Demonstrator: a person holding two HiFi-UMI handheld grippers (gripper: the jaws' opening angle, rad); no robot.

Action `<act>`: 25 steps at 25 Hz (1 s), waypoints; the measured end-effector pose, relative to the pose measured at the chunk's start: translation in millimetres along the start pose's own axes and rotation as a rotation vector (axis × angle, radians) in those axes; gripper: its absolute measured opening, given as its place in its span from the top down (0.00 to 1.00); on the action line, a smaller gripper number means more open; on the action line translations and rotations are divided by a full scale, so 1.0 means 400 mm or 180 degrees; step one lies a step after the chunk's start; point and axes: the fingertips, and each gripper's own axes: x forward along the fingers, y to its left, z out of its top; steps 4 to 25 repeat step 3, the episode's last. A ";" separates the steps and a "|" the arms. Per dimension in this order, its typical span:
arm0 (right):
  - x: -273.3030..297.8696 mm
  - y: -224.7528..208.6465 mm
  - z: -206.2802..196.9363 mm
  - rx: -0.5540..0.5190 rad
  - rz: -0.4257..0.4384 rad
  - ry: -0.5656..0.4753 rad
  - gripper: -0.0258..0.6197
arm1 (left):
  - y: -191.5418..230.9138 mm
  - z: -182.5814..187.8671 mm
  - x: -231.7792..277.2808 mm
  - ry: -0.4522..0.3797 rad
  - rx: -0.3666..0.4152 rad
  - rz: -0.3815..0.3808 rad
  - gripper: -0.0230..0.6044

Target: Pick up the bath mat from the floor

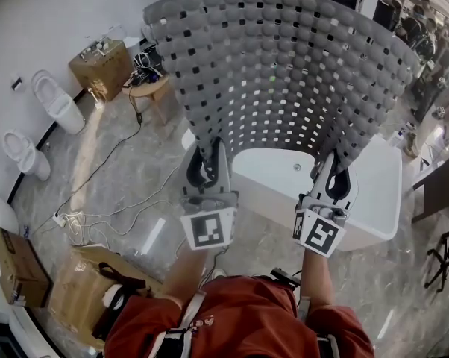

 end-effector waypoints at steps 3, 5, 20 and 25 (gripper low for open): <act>-0.003 -0.003 0.009 -0.0013 -0.0022 -0.0014 0.86 | 0.002 0.007 0.001 -0.0002 -0.0028 -0.0008 0.79; -0.003 -0.003 0.009 -0.0013 -0.0022 -0.0014 0.86 | 0.002 0.007 0.001 -0.0002 -0.0028 -0.0008 0.79; -0.003 -0.003 0.009 -0.0013 -0.0022 -0.0014 0.86 | 0.002 0.007 0.001 -0.0002 -0.0028 -0.0008 0.79; -0.003 -0.003 0.009 -0.0013 -0.0022 -0.0014 0.86 | 0.002 0.007 0.001 -0.0002 -0.0028 -0.0008 0.79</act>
